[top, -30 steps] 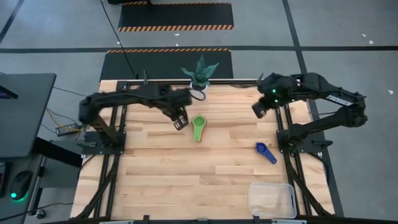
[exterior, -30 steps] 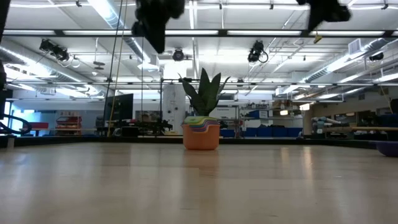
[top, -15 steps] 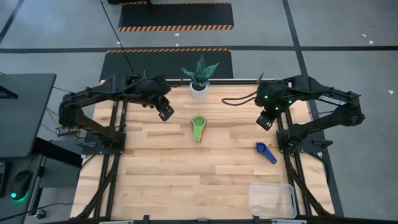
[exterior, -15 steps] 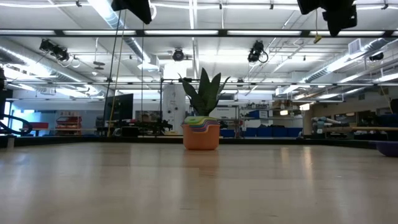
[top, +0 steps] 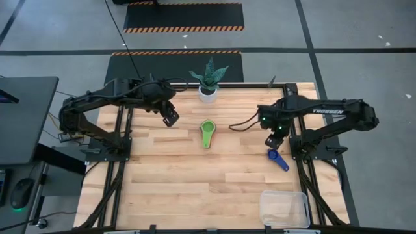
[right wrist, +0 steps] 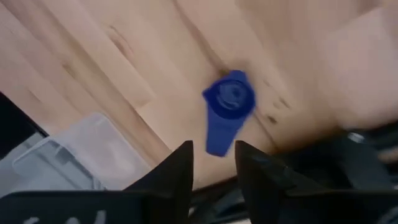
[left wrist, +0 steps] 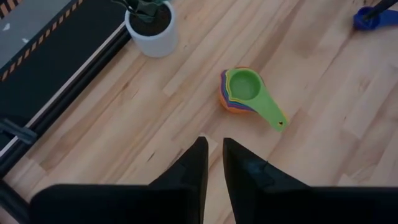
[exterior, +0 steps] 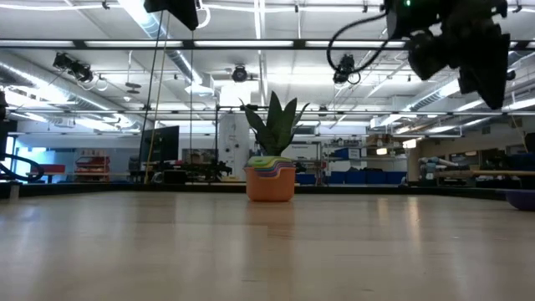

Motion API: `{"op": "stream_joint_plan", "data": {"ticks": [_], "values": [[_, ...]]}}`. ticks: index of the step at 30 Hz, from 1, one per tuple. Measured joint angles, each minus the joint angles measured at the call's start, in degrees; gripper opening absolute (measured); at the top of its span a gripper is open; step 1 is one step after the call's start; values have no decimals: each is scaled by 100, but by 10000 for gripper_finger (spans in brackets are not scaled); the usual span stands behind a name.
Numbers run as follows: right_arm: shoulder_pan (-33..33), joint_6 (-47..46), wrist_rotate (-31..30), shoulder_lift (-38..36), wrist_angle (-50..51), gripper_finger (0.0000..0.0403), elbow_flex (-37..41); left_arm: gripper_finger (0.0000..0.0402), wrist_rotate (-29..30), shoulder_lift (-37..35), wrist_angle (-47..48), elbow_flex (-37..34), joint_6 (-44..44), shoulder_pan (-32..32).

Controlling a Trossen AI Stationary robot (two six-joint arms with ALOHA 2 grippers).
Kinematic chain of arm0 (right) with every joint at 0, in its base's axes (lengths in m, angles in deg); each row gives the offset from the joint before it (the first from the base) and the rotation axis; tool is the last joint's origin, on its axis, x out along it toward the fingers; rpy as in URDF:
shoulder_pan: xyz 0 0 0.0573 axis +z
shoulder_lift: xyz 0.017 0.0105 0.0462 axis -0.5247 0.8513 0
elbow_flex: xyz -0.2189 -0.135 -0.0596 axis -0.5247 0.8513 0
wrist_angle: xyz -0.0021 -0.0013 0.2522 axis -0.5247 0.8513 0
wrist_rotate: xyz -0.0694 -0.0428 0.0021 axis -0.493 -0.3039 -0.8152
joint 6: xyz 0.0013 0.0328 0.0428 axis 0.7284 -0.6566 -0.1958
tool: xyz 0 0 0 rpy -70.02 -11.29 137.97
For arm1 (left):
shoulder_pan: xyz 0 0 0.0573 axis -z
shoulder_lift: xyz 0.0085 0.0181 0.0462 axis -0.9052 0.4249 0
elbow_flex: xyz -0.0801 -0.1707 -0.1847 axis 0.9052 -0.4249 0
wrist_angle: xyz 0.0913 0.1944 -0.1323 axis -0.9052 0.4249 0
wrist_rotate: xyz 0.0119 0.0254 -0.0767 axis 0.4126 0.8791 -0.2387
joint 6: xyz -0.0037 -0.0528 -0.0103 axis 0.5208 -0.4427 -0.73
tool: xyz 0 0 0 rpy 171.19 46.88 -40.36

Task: Nest measuring cups in basket
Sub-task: Stack the dark blue measuring cup on top of the green measuring cup

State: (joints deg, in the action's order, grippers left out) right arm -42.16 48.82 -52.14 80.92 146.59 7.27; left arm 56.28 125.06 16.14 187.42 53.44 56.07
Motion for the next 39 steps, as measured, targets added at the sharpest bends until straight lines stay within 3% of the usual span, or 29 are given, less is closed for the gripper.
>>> {"op": "stream_joint_plan", "data": {"ticks": [6, 15, 26, 33, 36, 39], "values": [[27, 43, 273, 2, -1190, 140, 961, 54, 1, 1, -39, 0, -33, -5], [25, -237, -343, 2, -1465, 138, 1785, 54, -1, 3, -69, 0, -299, -5], [25, -589, -656, 2, -2490, 137, 2623, 54, -1, 3, -239, 0, -450, -5], [25, -613, -499, 1, -3041, 136, 3016, 54, -6, 6, -386, 0, -450, -5], [21, -661, -529, -11, -3102, 126, 3058, 54, -4, 8, -389, 0, -450, -5], [23, -723, -596, 2, -3081, 88, 3014, 54, -6, 8, -390, 0, -448, -5]]}}
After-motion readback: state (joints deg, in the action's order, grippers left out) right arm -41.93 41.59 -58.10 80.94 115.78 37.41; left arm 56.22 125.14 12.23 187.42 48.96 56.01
